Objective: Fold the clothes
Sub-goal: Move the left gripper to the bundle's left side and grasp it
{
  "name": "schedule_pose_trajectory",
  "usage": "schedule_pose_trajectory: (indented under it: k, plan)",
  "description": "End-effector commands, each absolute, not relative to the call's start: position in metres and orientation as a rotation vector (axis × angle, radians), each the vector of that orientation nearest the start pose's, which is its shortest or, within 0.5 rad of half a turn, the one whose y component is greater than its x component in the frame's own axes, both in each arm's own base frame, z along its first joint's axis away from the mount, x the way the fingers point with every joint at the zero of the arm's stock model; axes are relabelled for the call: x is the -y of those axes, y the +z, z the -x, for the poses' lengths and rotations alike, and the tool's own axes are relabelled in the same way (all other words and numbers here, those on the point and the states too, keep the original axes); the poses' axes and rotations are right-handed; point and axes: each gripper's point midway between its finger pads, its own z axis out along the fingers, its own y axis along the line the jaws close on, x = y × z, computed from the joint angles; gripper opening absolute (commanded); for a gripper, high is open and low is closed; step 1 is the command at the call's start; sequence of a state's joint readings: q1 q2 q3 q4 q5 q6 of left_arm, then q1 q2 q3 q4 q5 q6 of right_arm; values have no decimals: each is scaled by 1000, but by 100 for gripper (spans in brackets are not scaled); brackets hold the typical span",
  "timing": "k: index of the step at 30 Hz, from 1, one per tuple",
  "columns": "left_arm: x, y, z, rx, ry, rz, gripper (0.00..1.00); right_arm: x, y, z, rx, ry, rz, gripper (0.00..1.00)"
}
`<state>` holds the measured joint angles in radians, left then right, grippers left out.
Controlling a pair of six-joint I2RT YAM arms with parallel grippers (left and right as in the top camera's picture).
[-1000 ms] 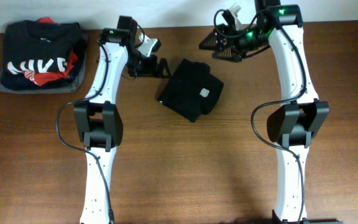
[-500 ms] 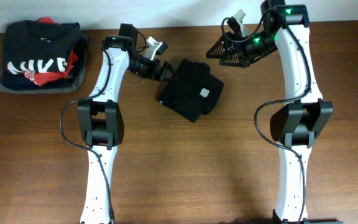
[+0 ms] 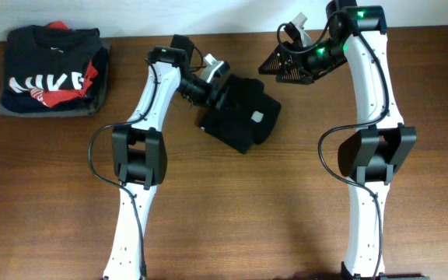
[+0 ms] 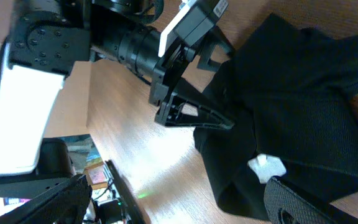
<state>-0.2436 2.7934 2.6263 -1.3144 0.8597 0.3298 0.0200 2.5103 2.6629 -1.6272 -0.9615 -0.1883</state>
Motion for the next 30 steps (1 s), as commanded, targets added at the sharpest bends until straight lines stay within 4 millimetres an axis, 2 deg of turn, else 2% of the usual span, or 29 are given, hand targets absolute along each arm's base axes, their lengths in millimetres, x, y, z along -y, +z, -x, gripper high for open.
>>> schedule_pose_trajectory:
  k: [1, 7, 10, 11, 12, 13, 15, 17, 19, 26, 30]
  plan:
    - [265, 16, -476, -2664, -1292, -860, 99, -147, 200, -478, -2626, 1304, 374, 92]
    - [277, -2, -465, -2693, -1322, -882, 99, -147, 200, -478, -2626, 1303, 374, 92]
    - [282, -14, -459, -2715, -1341, -888, 73, -147, 200, -478, -2626, 1302, 374, 92]
    - [283, -20, -457, -2725, -1349, -887, 69, -147, 200, -478, -2627, 1302, 374, 92]
    - [285, -25, -453, -2732, -1362, -889, 56, -145, 198, -478, -2636, 1286, 373, 92]
    - [287, -25, -453, -2728, -1377, -887, 46, -144, 197, -479, -2643, 1273, 373, 92]
    - [288, -26, -451, -2725, -1396, -883, 33, -144, 196, -478, -2647, 1269, 372, 92]
    - [288, -26, -452, -2723, -1394, -884, 14, -143, 196, -478, -2652, 1264, 371, 92]
    - [288, -26, -453, -2718, -1392, -885, 1, -142, 194, -478, -2661, 1245, 371, 92]
    - [289, -22, -463, -2671, -1372, -898, 1, -141, 193, -478, -2668, 1233, 372, 92]
    - [284, -2, -484, -2589, -1329, -901, 0, -138, 190, -478, -2686, 1209, 369, 92]
